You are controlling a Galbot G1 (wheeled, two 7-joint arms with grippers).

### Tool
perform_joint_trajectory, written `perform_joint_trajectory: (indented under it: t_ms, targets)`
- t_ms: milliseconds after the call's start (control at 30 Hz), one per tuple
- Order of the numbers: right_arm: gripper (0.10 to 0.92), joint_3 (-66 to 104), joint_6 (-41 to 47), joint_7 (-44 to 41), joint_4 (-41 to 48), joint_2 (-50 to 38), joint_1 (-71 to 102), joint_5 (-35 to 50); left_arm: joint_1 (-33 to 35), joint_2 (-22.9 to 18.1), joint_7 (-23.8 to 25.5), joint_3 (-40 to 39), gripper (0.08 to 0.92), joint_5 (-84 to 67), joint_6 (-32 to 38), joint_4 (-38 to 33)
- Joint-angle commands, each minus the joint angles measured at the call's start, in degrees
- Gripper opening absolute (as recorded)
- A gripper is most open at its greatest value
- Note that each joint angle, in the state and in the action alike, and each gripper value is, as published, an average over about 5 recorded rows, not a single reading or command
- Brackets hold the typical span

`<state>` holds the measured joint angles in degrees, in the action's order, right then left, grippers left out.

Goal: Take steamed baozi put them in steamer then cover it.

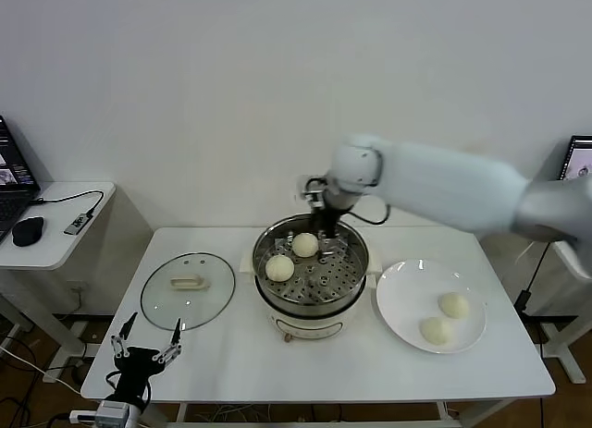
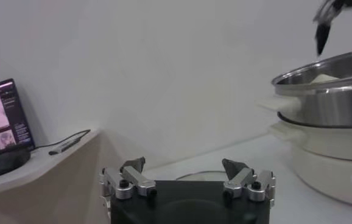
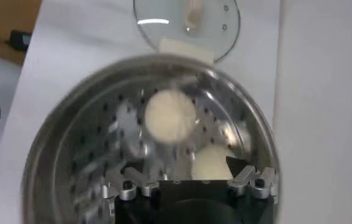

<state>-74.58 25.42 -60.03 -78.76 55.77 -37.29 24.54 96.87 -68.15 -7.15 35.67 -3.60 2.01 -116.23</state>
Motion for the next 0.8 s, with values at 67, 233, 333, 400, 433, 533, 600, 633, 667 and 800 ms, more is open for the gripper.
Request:
perform_joint_trajectory:
  t_ms: [67,233,333,400,433,533,600,633,667,800]
  targets:
    - [0.823,-0.02,-6.25,-6.9,-11.68,-20.48,-3.33,-7.05,0.02,-0.01,-0.06,-0.52,0.823,0.23,-0.05,-0.23]
    - [0.823,1.72,-8.08,-5.17,-14.85,-29.68,1.9,-13.57,0.34,-0.03,-0.3,-0.92,0.823,0.54,0.11,-0.55]
    - [0.823,4.1,-9.14,-4.91,-15.86,-33.58,6.76,-16.78,0.53,-0.18,-0.3,-1.08,0.823,0.97,0.14,-0.6]
    - [0.823,6.09,-9.91,-4.74,-16.26,-35.66,10.44,-18.72,0.58,-0.31,-0.29,-1.15,0.823,1.28,0.12,-0.53]
    - [0.823,7.33,-10.26,-4.57,-16.34,-36.47,12.47,-19.65,0.59,-0.38,-0.28,-1.2,0.823,1.42,0.12,-0.47]
    - [0.823,12.12,-11.05,-3.51,-16.33,-38.1,18.64,-22.13,0.61,-0.68,-0.31,-1.36,0.823,1.8,0.12,-0.34]
    - [0.823,16.24,-11.43,-2.7,-16.23,-38.71,23.76,-24.29,0.73,-0.88,-0.33,-1.4,0.823,1.99,0.13,-0.37]
    - [0.823,18.55,-11.56,-2.33,-16.14,-38.9,26.7,-25.27,0.82,-0.95,-0.33,-1.4,0.823,2.1,0.13,-0.43]
    - [0.823,20.7,-11.7,-2.07,-15.99,-39.02,29.86,-26.22,0.92,-1.0,-0.33,-1.37,0.823,2.18,0.13,-0.5]
    - [0.823,27.16,-12.51,-1.28,-14.32,-38.29,40.48,-28.66,1.31,-1.11,-0.3,-1.09,0.823,2.45,0.05,-0.92]
